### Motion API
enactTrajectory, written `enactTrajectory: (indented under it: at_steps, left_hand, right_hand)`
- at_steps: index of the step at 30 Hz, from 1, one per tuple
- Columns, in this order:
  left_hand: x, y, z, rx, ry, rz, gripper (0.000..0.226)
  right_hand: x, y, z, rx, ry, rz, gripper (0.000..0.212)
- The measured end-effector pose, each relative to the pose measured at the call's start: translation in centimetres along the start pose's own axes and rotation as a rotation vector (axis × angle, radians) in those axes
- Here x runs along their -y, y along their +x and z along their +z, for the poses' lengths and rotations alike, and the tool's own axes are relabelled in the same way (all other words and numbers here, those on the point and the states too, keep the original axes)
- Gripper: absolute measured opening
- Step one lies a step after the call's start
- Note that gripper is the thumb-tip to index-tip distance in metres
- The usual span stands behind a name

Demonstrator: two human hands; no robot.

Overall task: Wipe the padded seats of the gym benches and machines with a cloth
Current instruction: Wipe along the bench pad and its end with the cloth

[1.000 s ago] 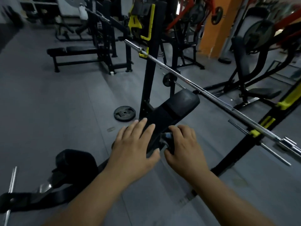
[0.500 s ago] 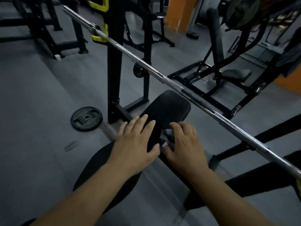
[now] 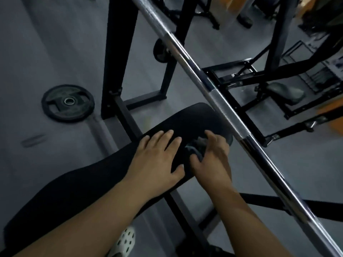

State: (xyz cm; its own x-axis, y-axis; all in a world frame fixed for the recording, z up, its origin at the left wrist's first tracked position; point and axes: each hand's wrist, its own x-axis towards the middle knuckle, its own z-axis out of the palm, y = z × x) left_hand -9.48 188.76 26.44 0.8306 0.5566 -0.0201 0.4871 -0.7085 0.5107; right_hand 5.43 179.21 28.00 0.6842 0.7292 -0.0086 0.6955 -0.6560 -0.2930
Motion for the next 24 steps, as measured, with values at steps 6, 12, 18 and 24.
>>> enactTrajectory:
  at_steps: [6,12,18,24]
  left_hand:
    - [1.8,6.9,3.7,0.051,-0.054,0.056,0.073]
    - [3.1,12.0,5.6,0.094,0.034,0.176,0.077]
    - [4.8,14.5,7.9,0.115,0.038,0.135,0.081]
    - [5.5,14.8,10.9,0.104,-0.028,0.121,0.085]
  right_hand:
    - [-0.4,6.0,2.7,-0.049,0.001,0.044,0.039]
    - [-0.9,12.0,2.8,-0.216,-0.032,0.136,0.032]
    - [-5.6,12.5,12.0,0.030,-0.452,-0.042,0.077]
    - [-10.4,12.4,10.7,-0.055,-0.494,-0.193,0.059]
